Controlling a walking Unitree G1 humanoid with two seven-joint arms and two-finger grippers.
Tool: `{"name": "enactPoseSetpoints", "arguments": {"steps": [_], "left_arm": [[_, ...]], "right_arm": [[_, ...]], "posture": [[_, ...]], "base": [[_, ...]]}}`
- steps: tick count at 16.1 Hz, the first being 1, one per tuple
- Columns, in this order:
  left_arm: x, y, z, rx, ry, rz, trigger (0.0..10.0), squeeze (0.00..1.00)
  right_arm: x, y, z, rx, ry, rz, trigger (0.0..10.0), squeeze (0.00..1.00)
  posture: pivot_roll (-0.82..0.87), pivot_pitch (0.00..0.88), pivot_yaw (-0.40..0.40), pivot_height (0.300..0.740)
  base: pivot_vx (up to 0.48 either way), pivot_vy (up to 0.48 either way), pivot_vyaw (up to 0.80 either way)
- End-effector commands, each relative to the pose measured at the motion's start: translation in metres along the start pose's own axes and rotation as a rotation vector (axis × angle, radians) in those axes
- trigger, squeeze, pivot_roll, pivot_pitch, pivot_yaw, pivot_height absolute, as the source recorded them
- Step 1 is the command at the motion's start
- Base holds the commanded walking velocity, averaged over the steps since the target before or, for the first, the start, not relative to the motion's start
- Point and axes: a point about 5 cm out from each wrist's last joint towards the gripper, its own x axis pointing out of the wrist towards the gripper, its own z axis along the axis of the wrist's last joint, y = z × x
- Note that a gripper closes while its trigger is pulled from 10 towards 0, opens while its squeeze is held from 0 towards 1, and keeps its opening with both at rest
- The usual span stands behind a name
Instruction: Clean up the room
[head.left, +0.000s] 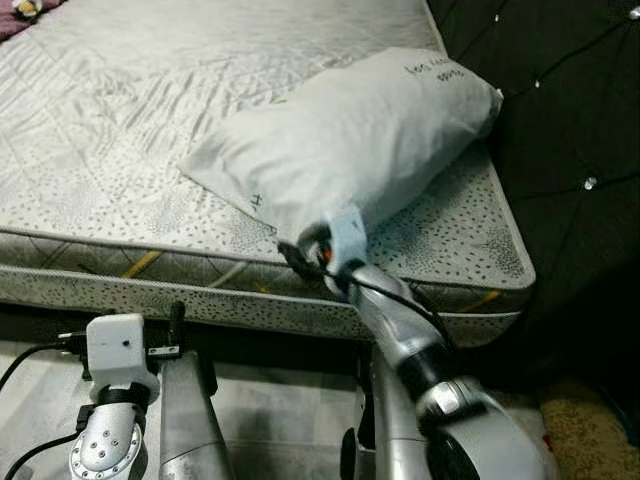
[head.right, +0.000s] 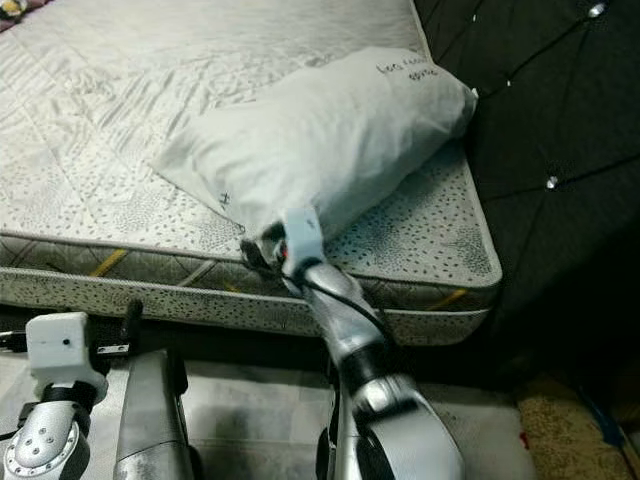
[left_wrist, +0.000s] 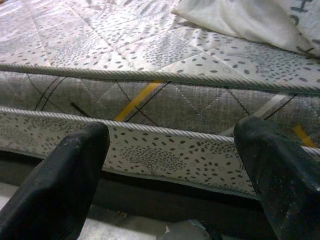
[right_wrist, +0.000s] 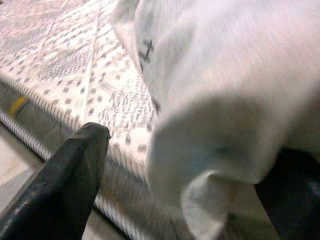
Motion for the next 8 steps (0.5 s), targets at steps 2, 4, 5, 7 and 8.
{"name": "enactPoseSetpoints", "arguments": {"steps": [2, 4, 5, 7, 8], "left_arm": [[-0.002, 0.002, 0.003, 0.012, -0.004, 0.014, 10.0, 0.0], [-0.001, 0.002, 0.003, 0.013, -0.002, 0.011, 10.0, 0.0], [-0.001, 0.002, 0.002, 0.013, 0.001, 0.007, 10.0, 0.0], [0.002, -0.002, 0.003, 0.011, -0.001, -0.012, 10.0, 0.0], [0.003, -0.004, 0.003, 0.011, -0.001, -0.017, 10.0, 0.0]], "right_arm": [[0.003, 0.0, 0.004, -0.002, -0.008, -0.013, 10.0, 0.0], [-0.002, -0.014, -0.006, -0.05, 0.056, -0.027, 10.0, 0.0], [-0.009, -0.032, -0.014, -0.061, 0.092, -0.084, 10.0, 0.0], [-0.019, -0.056, -0.02, -0.092, 0.156, -0.148, 10.0, 0.0], [-0.023, -0.066, -0.018, -0.1, 0.163, -0.172, 10.0, 0.0]], "posture": [[0.17, 0.096, -0.096, 0.483], [0.16, 0.097, -0.094, 0.483], [0.15, 0.097, -0.092, 0.483], [0.14, 0.096, -0.089, 0.483], [0.14, 0.095, -0.086, 0.483]], "base": [[0.0, 0.0, 0.0], [0.0, 0.0, 0.0], [0.0, 0.0, 0.0], [0.0, 0.0, 0.0], [0.0, 0.0, 0.0]]}}
